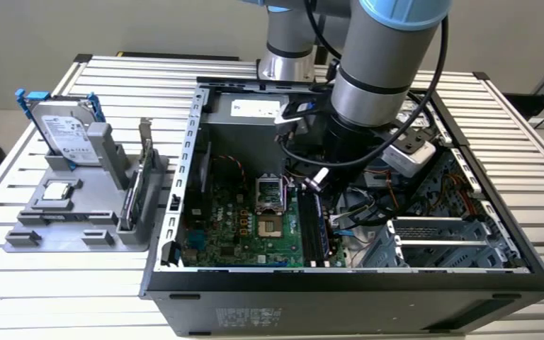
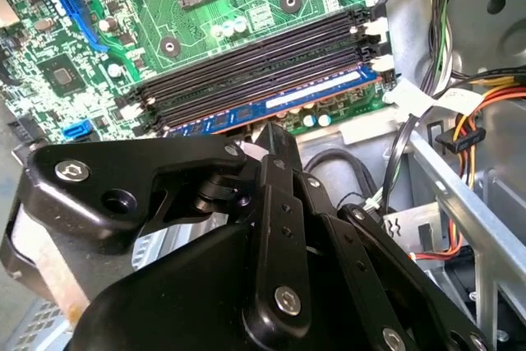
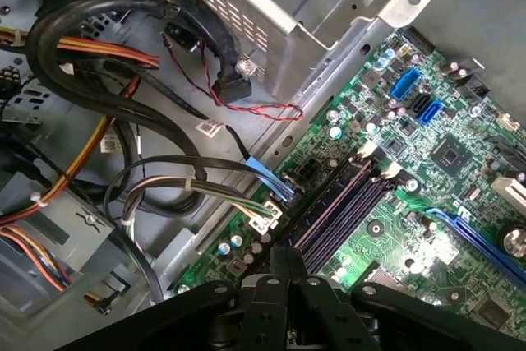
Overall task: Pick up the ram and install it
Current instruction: 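Press down the ram until it locks into place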
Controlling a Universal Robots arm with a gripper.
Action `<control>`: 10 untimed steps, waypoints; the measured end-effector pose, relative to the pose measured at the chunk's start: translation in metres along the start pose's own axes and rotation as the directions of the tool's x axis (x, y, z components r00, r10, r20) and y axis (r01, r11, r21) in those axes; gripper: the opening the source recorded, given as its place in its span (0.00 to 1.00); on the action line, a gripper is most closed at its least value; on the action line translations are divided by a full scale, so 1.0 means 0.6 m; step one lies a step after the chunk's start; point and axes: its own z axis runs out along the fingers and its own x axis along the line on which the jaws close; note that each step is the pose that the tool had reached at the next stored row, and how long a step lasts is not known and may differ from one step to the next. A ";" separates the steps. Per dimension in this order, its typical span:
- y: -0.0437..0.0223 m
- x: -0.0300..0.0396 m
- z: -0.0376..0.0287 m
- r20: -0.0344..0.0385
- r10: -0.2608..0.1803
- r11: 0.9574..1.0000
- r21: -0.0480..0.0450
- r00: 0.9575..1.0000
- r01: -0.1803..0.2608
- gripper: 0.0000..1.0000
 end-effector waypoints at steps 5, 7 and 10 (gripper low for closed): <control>0.000 0.000 0.000 -0.001 -0.027 1.000 -0.001 1.000 0.027 0.00; 0.000 0.000 0.000 -0.001 -0.038 0.999 -0.001 0.999 0.038 0.00; 0.000 0.000 0.000 -0.002 -0.055 0.998 -0.002 0.998 0.055 0.00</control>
